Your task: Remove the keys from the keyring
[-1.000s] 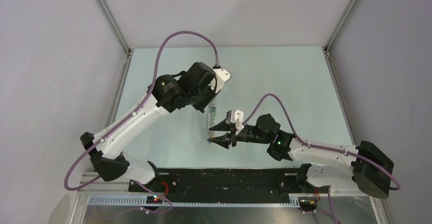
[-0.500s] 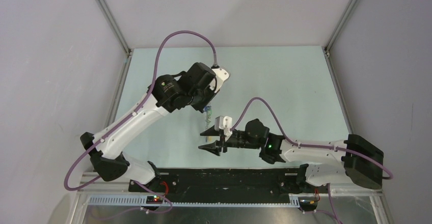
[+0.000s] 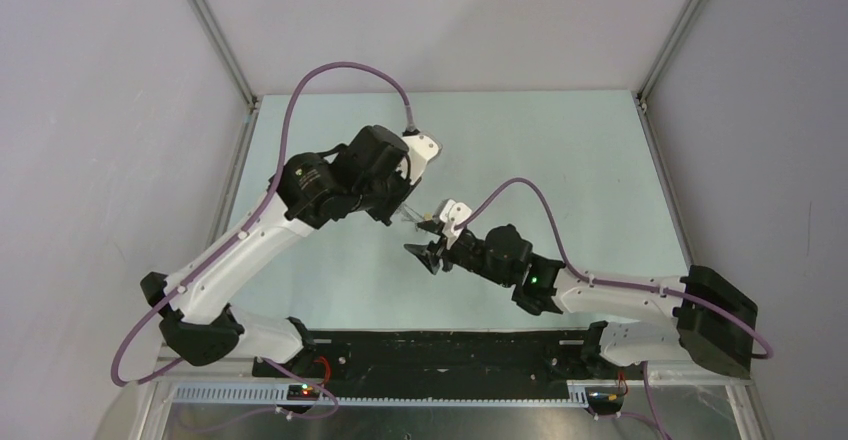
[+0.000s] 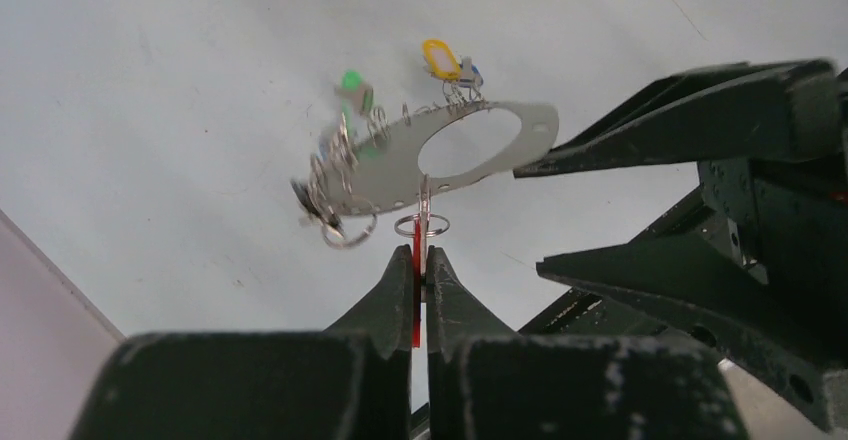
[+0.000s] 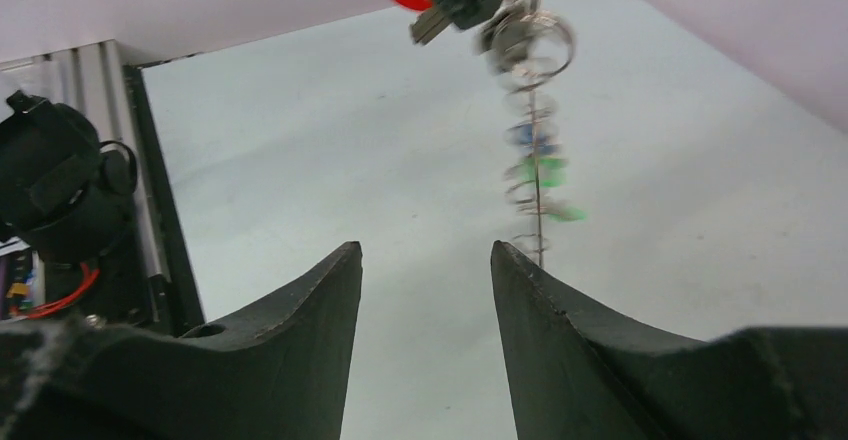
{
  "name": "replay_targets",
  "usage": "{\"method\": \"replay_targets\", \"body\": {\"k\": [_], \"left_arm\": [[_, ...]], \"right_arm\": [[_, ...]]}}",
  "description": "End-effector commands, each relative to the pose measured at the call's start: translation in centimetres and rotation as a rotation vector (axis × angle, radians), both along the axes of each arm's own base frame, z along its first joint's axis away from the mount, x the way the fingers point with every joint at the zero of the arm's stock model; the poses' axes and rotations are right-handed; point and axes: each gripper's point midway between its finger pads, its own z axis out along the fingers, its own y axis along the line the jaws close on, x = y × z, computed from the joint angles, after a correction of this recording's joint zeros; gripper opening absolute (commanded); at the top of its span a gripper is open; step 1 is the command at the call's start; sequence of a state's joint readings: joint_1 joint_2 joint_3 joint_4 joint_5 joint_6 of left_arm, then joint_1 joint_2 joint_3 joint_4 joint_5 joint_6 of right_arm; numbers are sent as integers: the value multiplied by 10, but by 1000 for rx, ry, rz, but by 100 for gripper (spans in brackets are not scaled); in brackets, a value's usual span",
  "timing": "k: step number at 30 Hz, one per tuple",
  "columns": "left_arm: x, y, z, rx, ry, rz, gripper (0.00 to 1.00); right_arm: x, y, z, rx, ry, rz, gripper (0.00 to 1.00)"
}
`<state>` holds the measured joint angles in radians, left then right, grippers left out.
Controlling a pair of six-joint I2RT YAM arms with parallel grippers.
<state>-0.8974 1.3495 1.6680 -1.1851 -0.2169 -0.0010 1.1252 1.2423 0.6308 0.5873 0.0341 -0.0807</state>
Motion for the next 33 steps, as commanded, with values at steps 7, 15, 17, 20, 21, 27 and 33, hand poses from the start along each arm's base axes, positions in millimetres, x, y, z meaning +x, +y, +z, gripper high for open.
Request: {"method": "replay_targets", "body": {"k": [7, 15, 17, 20, 21, 27, 33], "left_arm": [[-24, -16, 9, -110, 69, -108, 0], [-41, -28, 11, -182, 144, -190, 0], [-43, -29, 11, -189, 152, -193, 0], [-45, -30, 10, -194, 163, -199, 0], [-45, -30, 10, -195, 164, -198, 0], [-48, -34, 11, -208, 183, -211, 0], [-50, -34, 12, -215, 186, -209, 0]], "right_arm": [[11, -12, 47, 30, -222, -13, 51], [0, -8, 65, 99, -309, 48, 47], [-5, -7, 71, 126, -334, 70, 45], [-8, -6, 72, 135, -346, 80, 44], [-7, -6, 73, 137, -349, 76, 43], [2, -10, 76, 151, -345, 13, 33], [5, -12, 75, 159, -338, -10, 15]]}}
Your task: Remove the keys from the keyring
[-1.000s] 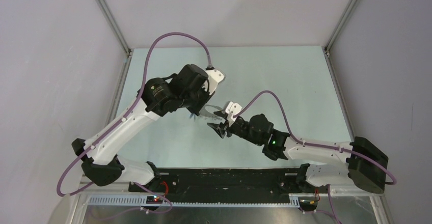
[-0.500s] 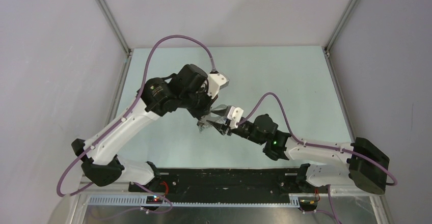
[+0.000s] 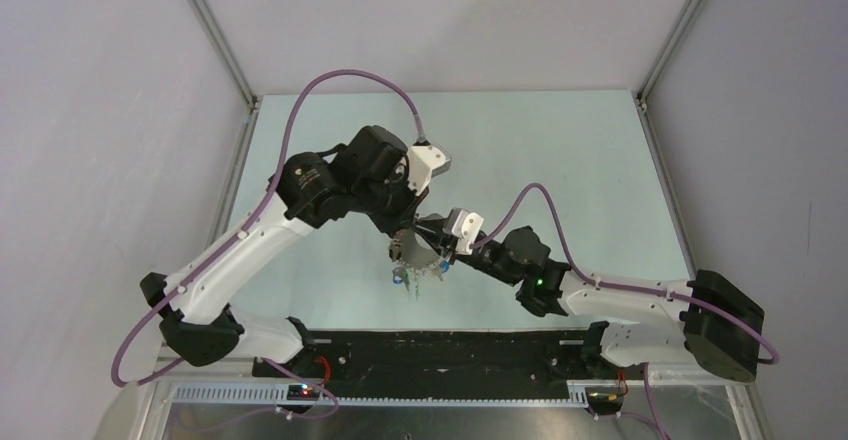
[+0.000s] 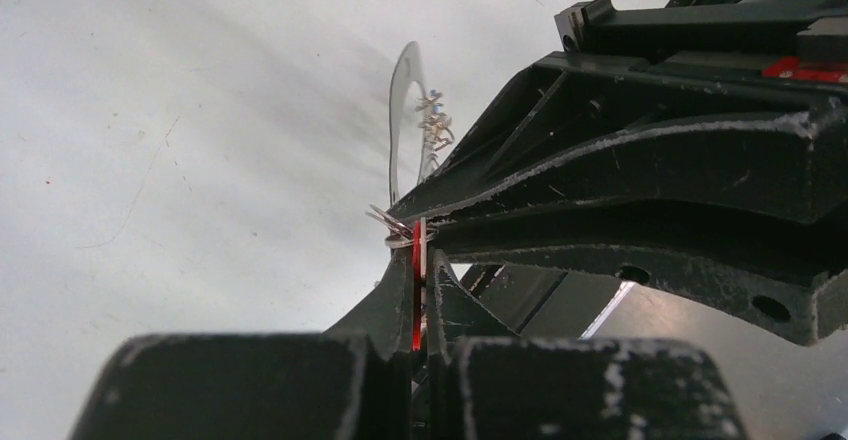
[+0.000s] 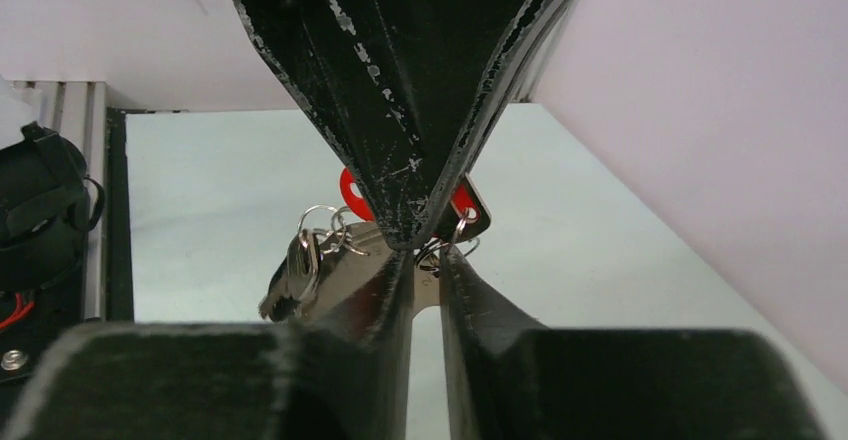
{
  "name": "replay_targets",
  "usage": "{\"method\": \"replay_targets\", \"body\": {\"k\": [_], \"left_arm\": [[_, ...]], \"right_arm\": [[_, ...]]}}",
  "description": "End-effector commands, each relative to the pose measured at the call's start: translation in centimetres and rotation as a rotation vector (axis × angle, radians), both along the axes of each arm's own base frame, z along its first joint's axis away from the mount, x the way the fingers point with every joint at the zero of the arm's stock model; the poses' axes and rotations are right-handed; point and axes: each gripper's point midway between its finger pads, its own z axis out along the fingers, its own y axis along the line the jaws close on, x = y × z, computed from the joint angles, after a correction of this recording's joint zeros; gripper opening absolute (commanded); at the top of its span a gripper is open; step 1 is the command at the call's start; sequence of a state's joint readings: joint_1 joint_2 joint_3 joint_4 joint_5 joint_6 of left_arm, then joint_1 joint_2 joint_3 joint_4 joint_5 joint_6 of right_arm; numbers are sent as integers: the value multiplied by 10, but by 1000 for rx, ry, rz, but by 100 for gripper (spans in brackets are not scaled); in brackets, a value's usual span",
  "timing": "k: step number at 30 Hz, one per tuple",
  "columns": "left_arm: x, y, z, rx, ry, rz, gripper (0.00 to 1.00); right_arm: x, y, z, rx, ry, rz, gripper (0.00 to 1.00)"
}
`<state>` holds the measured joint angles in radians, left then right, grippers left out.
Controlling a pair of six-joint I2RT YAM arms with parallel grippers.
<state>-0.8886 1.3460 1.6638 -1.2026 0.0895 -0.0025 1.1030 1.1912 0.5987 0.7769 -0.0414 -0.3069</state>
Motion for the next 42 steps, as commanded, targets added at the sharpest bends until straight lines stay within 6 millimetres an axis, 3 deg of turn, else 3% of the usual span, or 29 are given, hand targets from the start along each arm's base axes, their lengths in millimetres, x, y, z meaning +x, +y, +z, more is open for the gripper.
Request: {"method": "replay_targets", "body": {"k": [1, 2, 6, 17, 31, 42], "left_arm": [[-8, -4, 18, -84, -5, -13, 0], [-7, -4, 18, -82, -7, -9, 0], [-5, -1, 20, -97, 2, 9, 0], [1, 0, 18, -117, 42, 19, 0], [-4, -8, -3, -89, 114, -22, 0], [-12, -24, -8, -127, 182, -102, 0]], "right_arm": [[4, -5, 22, 80, -34, -38, 7], [7, -7, 19, 76, -25, -63, 0], [6, -14, 13, 63, -21, -71, 0], [-33, -13, -4, -38, -77, 120, 0], [-40, -30, 17, 42, -142, 109, 0], [-48, -35, 29, 60, -186, 133, 0]]}}
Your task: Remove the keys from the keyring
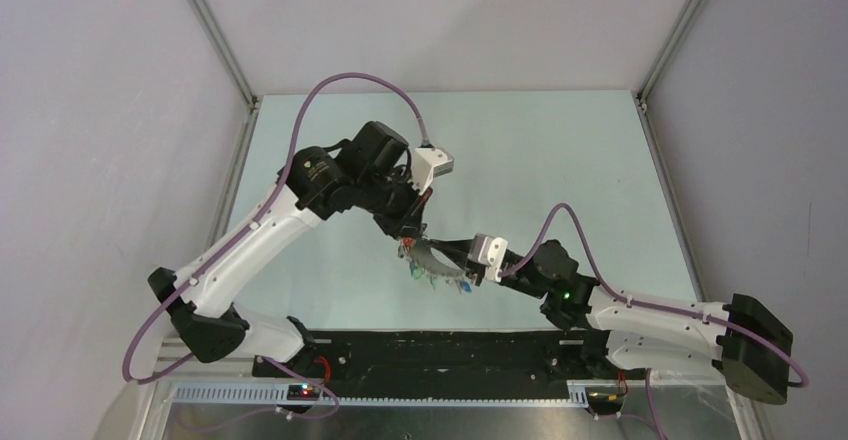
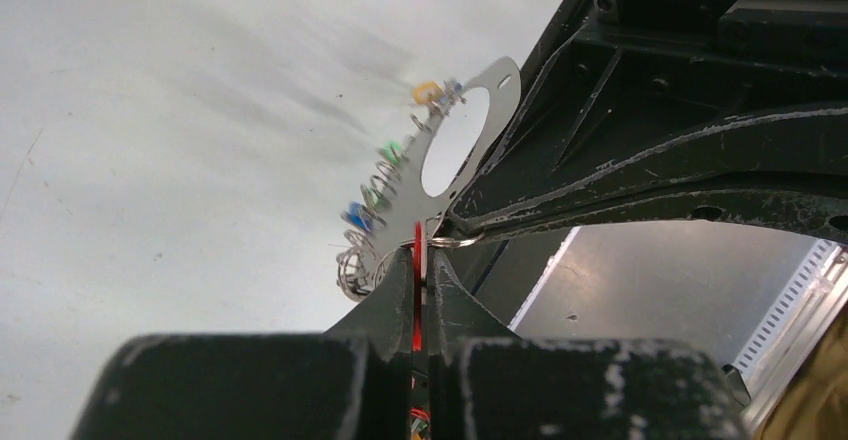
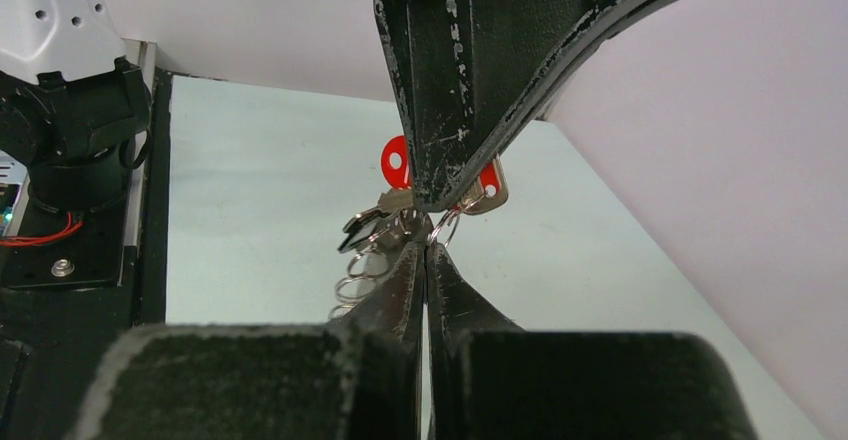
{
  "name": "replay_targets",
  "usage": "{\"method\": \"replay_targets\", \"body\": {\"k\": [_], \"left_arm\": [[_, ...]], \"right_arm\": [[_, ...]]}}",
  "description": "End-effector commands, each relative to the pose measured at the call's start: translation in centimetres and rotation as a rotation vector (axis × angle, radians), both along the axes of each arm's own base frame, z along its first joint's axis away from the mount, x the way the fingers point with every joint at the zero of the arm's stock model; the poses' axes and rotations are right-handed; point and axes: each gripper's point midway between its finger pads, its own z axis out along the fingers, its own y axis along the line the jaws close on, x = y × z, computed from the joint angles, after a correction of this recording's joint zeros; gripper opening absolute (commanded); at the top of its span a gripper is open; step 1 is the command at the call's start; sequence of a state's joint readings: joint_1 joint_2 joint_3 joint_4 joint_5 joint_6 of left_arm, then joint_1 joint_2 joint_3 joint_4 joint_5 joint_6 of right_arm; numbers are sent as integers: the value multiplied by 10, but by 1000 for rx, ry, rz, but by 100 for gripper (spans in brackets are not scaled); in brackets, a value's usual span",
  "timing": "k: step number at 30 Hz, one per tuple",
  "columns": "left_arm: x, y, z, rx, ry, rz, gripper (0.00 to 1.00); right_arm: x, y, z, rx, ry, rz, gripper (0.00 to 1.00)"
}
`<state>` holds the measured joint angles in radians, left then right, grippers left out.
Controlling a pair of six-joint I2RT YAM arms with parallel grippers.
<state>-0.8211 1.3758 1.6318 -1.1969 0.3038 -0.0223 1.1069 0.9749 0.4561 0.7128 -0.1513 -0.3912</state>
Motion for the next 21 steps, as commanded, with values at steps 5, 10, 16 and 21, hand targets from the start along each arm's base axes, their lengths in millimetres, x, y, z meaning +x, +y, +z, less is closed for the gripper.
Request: {"method": "replay_targets", "body": {"k": [5, 10, 16, 21], "left_arm": [[-5, -17, 2, -72, 43, -76, 0], [-3, -16, 0, -76, 38, -95, 0], [-2, -14, 0, -83, 42, -99, 0], [1, -12, -6, -68, 52, -89, 0]], "right_arm": [[-15, -5, 40, 99, -116, 49, 0], [-20, -11, 48, 120, -144, 55, 0], [-23, -15, 51, 121, -148, 59, 0], [-25, -20, 57, 139, -151, 61, 0]]}}
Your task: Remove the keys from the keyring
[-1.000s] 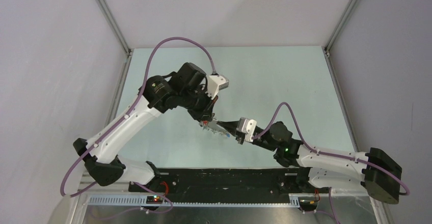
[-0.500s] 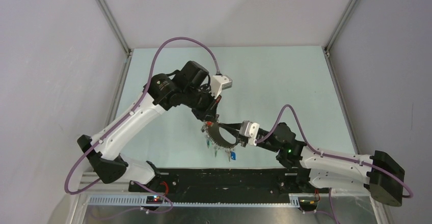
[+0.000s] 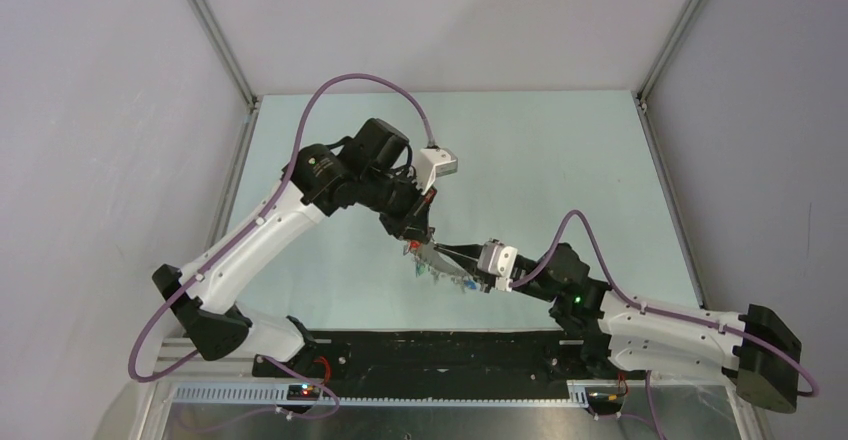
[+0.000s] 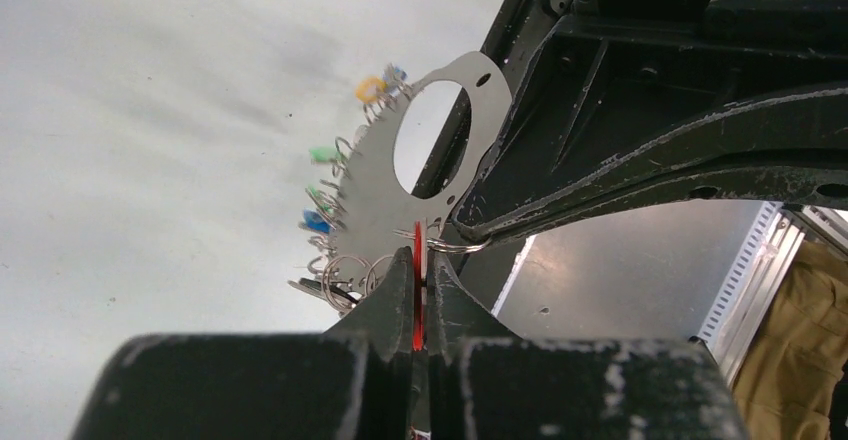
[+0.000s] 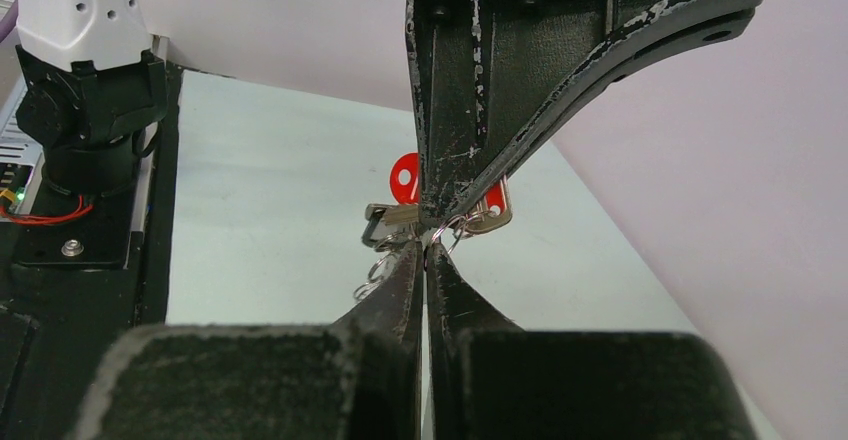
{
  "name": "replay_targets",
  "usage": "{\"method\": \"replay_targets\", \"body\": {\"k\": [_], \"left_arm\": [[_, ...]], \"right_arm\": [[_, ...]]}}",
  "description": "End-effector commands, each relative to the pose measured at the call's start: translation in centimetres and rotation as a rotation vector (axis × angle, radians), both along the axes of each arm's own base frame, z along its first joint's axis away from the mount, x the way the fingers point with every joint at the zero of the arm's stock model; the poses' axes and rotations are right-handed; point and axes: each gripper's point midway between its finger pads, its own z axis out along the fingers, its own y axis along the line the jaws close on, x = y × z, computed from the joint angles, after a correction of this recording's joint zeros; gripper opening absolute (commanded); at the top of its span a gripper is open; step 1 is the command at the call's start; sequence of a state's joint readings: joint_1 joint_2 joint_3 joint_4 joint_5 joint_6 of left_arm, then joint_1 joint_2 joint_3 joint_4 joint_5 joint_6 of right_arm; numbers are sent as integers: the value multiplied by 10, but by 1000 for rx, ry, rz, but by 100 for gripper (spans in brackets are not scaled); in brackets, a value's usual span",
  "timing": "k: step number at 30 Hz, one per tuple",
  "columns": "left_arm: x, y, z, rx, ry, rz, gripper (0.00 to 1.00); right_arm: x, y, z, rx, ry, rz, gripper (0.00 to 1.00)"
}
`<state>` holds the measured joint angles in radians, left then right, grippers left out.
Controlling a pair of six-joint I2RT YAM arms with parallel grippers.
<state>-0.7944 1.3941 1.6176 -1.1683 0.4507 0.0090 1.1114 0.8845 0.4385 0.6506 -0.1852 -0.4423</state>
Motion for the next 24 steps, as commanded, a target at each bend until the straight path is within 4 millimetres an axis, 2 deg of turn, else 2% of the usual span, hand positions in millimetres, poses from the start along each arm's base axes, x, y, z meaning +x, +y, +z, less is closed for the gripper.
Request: {"method": "replay_targets", "body": {"k": [1, 10, 16, 24], "left_arm": [[10, 1, -9, 12, -16, -3, 0], [17, 7, -15, 41, -41, 11, 0], [24, 16, -18, 62, -52, 49, 0], [22, 12, -17, 46, -31, 36, 0]], "right_arm": [[-14, -9, 50, 149, -88, 42, 0], [-16, -15, 53, 174, -63, 50, 0], [-10, -22, 54, 182, -51, 18, 0], [-16, -21, 61, 218, -42, 64, 0]]}}
